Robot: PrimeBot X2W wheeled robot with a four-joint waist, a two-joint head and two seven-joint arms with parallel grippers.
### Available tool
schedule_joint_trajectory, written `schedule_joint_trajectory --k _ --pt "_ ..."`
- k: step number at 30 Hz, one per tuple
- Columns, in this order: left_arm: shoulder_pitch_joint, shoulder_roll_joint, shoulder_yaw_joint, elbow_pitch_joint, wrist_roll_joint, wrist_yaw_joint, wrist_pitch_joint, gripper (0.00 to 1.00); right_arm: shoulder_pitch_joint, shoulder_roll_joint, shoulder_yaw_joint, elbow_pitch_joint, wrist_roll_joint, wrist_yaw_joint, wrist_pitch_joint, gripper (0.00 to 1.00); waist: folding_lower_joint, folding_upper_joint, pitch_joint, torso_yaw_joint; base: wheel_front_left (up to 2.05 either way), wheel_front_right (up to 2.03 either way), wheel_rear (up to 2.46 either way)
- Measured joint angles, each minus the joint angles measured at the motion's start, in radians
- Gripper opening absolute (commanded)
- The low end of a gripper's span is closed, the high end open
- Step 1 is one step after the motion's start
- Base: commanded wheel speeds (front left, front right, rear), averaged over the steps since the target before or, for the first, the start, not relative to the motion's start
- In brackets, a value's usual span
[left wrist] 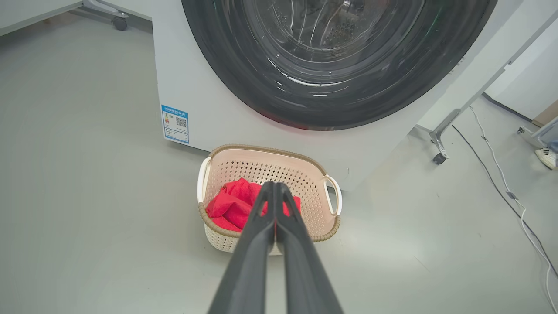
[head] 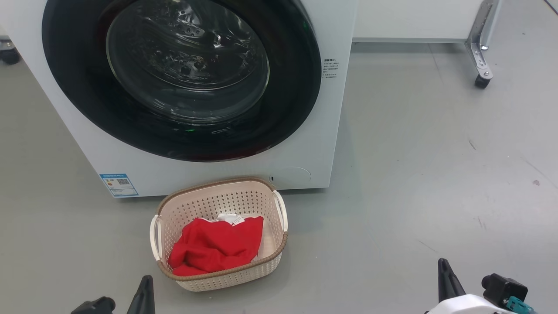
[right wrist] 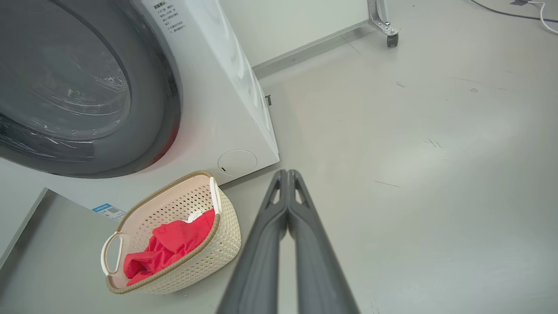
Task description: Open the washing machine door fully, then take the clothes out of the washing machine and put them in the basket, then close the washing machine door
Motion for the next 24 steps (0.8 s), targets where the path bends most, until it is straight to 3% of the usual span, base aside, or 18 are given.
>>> schedule_joint_trajectory --k 24 --pt "-0.049 0.000 0.066 -0.010 -0.312 -0.028 0.071 0.00 -0.046 -0.016 -0.057 -0.028 0.328 0.010 0.075 0.00 0.0000 0.0000 0.000 -0.007 0.00 0.00 0.00"
